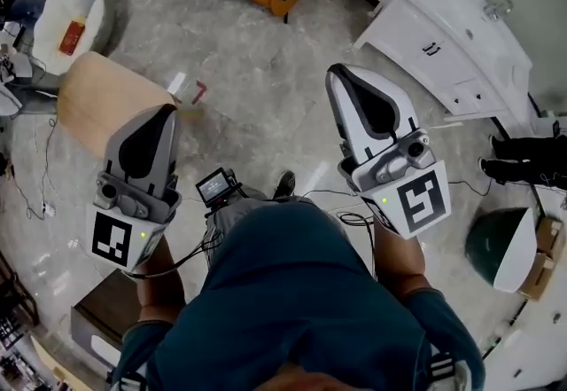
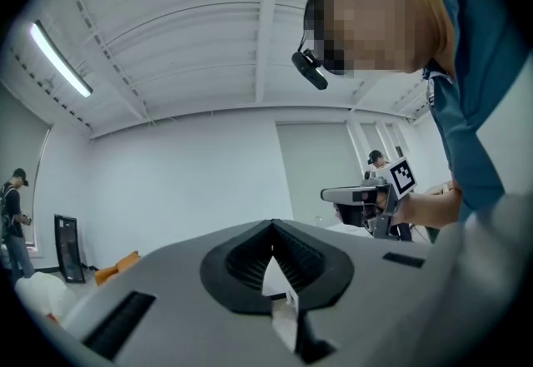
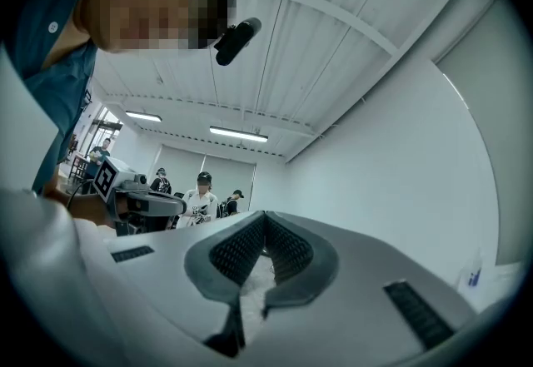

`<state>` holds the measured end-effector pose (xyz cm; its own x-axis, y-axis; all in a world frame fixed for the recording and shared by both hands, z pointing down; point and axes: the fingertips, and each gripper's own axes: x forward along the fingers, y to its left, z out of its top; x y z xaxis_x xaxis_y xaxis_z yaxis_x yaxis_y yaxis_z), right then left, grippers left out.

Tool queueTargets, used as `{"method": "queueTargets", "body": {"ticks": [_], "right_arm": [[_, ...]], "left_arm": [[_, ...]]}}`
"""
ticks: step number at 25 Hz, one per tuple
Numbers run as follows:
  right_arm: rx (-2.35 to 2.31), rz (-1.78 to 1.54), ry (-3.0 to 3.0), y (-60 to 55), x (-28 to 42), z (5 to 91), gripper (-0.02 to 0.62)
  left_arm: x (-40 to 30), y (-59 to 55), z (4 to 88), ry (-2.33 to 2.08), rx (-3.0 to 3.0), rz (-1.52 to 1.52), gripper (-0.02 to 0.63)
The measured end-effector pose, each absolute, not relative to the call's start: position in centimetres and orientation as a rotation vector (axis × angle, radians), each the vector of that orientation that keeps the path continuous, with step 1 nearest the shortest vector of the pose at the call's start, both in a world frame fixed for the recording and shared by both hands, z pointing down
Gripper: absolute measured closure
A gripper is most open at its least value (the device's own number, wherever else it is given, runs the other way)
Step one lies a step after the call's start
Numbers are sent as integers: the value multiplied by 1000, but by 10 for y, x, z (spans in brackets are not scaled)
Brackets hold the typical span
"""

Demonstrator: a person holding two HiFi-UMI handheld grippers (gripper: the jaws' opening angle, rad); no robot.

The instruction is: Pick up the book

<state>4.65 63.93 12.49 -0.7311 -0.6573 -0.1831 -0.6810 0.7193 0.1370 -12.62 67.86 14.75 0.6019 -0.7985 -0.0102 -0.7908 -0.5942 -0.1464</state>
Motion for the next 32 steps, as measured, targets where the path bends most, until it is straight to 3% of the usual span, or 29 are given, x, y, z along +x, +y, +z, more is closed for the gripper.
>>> {"method": "queueTargets", "body": {"ticks": [8, 23, 32], "right_arm": [[-1130, 278, 2803, 589, 47, 138, 583], [-1337, 323, 2780, 456, -25, 134, 581], [-1336, 276, 2792, 365, -7, 152, 581]], "left_arm": [[-128, 620, 157, 1321, -2710, -84, 603], [-201, 457, 155, 1130, -2820, -2, 603], [-179, 368, 174, 1133, -2857, -22, 603]]}}
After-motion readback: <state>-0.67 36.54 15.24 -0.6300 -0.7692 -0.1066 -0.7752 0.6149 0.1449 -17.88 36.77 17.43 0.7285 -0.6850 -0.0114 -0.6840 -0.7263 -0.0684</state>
